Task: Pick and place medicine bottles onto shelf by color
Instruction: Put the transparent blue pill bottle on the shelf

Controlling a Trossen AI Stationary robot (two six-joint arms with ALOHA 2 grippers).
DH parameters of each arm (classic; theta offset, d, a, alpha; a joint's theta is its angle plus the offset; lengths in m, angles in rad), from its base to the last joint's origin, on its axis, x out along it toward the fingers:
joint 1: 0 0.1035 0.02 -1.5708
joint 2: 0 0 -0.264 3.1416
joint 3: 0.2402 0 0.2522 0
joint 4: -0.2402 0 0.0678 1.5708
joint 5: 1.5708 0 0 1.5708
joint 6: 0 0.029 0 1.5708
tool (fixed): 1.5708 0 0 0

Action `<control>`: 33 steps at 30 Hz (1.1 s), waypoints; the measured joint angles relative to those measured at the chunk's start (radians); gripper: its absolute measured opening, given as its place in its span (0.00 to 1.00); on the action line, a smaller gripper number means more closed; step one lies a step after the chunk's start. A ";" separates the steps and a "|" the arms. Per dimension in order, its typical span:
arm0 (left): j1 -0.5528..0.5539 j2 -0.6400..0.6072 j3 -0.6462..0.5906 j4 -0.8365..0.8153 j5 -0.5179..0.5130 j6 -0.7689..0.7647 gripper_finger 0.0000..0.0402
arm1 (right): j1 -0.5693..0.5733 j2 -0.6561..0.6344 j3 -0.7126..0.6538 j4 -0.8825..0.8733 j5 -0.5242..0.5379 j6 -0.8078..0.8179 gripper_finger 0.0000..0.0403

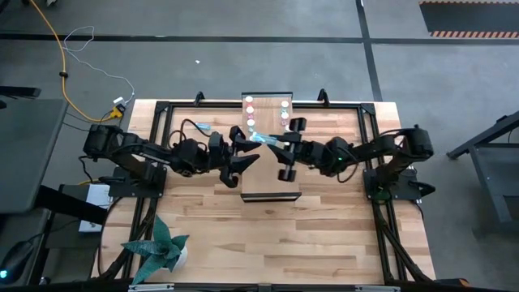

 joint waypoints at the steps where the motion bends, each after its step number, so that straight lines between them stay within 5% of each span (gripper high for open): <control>1: 0.002 0.003 0.001 0.025 0.009 -0.002 0.46 | -0.004 0.013 0.017 -0.004 0.000 0.000 0.22; 20: 0.025 0.001 0.023 0.160 -0.082 -0.020 0.46 | -0.020 0.039 0.122 -0.209 -0.038 0.024 0.22; 33: 0.035 0.001 0.029 0.186 -0.129 -0.025 0.44 | -0.040 0.039 0.122 -0.181 -0.039 0.013 0.22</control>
